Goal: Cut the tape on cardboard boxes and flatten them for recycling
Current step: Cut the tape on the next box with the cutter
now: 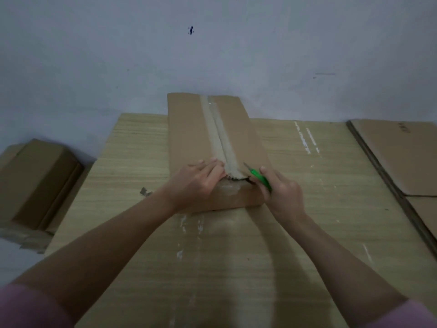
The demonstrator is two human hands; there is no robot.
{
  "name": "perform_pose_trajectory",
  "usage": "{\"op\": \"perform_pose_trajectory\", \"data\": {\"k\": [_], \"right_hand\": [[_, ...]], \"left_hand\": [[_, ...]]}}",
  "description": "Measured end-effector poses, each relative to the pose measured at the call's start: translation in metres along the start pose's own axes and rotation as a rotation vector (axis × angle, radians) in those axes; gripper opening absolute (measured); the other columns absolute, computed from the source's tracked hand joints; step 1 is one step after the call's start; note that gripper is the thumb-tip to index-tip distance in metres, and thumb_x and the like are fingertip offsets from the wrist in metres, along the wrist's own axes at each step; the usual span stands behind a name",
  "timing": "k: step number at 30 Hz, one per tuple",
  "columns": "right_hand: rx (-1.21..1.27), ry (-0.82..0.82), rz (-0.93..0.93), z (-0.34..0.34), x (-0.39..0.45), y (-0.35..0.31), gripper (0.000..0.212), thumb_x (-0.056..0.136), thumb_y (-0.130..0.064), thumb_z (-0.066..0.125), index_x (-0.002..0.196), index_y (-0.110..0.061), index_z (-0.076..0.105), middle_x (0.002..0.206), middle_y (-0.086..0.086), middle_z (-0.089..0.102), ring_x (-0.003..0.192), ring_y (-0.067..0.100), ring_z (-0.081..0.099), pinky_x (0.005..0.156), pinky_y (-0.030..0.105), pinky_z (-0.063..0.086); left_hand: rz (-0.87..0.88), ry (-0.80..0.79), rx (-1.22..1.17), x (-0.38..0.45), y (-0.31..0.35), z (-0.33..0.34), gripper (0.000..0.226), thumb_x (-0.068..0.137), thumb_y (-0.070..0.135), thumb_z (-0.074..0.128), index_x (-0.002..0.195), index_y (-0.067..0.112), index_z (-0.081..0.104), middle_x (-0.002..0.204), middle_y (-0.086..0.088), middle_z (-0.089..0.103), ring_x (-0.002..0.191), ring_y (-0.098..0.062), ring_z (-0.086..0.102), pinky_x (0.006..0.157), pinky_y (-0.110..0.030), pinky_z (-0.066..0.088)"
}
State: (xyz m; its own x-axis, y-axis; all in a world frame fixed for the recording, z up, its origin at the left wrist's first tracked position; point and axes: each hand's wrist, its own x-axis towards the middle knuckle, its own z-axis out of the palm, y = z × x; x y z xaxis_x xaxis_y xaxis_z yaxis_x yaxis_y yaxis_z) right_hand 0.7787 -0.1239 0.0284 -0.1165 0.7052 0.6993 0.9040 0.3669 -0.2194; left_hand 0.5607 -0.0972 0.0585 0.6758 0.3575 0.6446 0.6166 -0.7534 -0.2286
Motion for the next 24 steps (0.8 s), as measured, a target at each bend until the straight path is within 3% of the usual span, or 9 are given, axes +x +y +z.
{"op": "perform_pose_trajectory", "data": {"k": [5, 8, 12, 15, 17, 19, 21, 23, 24], "right_hand": [[0.044, 0.030, 0.058, 0.004, -0.003, 0.000, 0.055, 0.096, -0.047, 0.041, 0.091, -0.001, 0.071, 0.079, 0.009, 0.070, 0.054, 0.029, 0.064, 0.040, 0.028, 0.048], [0.093, -0.020, 0.023, 0.006, -0.012, -0.003, 0.047, 0.093, -0.046, 0.051, 0.086, -0.003, 0.069, 0.075, 0.007, 0.064, 0.057, 0.027, 0.061, 0.044, 0.030, 0.048], [0.363, -0.148, 0.063, -0.007, 0.008, -0.008, 0.027, 0.079, -0.035, 0.066, 0.076, -0.008, 0.062, 0.072, 0.001, 0.056, 0.066, 0.011, 0.050, 0.060, 0.020, 0.041], [0.502, -0.295, 0.394, -0.018, 0.036, -0.013, 0.014, 0.075, -0.015, 0.066, 0.083, -0.014, 0.055, 0.080, 0.001, 0.056, 0.075, 0.017, 0.051, 0.066, 0.029, 0.043], [0.600, -0.371, 0.588, -0.019, 0.053, -0.013, 0.014, 0.072, -0.018, 0.058, 0.085, -0.015, 0.052, 0.084, 0.004, 0.057, 0.079, 0.020, 0.051, 0.069, 0.033, 0.041], [0.762, -0.372, 0.707, -0.016, 0.070, -0.014, 0.008, 0.077, -0.014, 0.056, 0.084, -0.017, 0.054, 0.083, 0.004, 0.060, 0.069, 0.015, 0.051, 0.061, 0.028, 0.041], [0.918, -0.366, 0.776, -0.010, 0.082, -0.014, 0.015, 0.089, 0.002, 0.052, 0.090, -0.012, 0.057, 0.075, -0.003, 0.062, 0.052, 0.007, 0.049, 0.051, 0.019, 0.041], [0.896, -0.378, 0.763, -0.005, 0.087, -0.013, 0.017, 0.094, 0.004, 0.047, 0.093, -0.005, 0.061, 0.059, -0.012, 0.060, 0.041, 0.003, 0.041, 0.043, 0.014, 0.034], [0.902, -0.376, 0.771, -0.002, 0.087, -0.012, 0.019, 0.095, 0.002, 0.046, 0.092, -0.004, 0.063, 0.051, -0.013, 0.056, 0.039, 0.003, 0.036, 0.041, 0.014, 0.031]], "left_hand": [[-0.046, 0.043, -0.014, -0.010, 0.000, 0.000, 0.021, 0.091, 0.015, 0.055, 0.082, 0.004, 0.070, 0.091, -0.009, 0.073, 0.086, -0.020, 0.071, 0.062, -0.034, 0.059], [-0.079, -0.038, -0.119, -0.022, -0.001, -0.003, 0.021, 0.090, 0.023, 0.056, 0.075, 0.013, 0.067, 0.089, -0.002, 0.073, 0.078, -0.018, 0.071, 0.054, -0.030, 0.056], [-0.574, -0.112, -0.319, -0.015, -0.006, -0.015, 0.027, 0.065, 0.046, 0.055, 0.073, 0.021, 0.063, 0.069, 0.010, 0.067, 0.061, -0.014, 0.063, 0.053, -0.021, 0.044], [-0.816, -0.121, -0.594, -0.001, -0.013, -0.009, 0.026, 0.057, 0.044, 0.049, 0.073, 0.028, 0.060, 0.071, 0.012, 0.062, 0.068, -0.006, 0.055, 0.064, -0.023, 0.041], [-0.959, -0.062, -0.723, 0.008, -0.016, -0.004, 0.019, 0.058, 0.044, 0.050, 0.071, 0.033, 0.059, 0.070, 0.011, 0.062, 0.068, -0.008, 0.056, 0.066, -0.027, 0.044], [-1.123, -0.006, -0.542, 0.015, -0.023, 0.010, 0.031, 0.066, 0.046, 0.055, 0.088, 0.026, 0.064, 0.094, 0.002, 0.065, 0.090, -0.019, 0.059, 0.079, -0.031, 0.042], [-1.418, -0.170, -0.257, 0.024, -0.034, 0.020, 0.060, 0.081, 0.049, 0.057, 0.126, 0.011, 0.049, 0.141, -0.014, 0.039, 0.130, -0.028, 0.035, 0.102, -0.041, 0.029], [-1.628, -0.364, -0.260, 0.033, -0.042, 0.025, 0.083, 0.088, 0.054, 0.051, 0.145, 0.003, 0.019, 0.155, -0.015, 0.011, 0.139, -0.032, 0.021, 0.107, -0.049, 0.023], [-1.607, -0.435, -0.229, 0.032, -0.041, 0.028, 0.088, 0.089, 0.056, 0.048, 0.146, 0.000, 0.012, 0.153, -0.018, 0.014, 0.135, -0.035, 0.027, 0.104, -0.049, 0.028]]}}
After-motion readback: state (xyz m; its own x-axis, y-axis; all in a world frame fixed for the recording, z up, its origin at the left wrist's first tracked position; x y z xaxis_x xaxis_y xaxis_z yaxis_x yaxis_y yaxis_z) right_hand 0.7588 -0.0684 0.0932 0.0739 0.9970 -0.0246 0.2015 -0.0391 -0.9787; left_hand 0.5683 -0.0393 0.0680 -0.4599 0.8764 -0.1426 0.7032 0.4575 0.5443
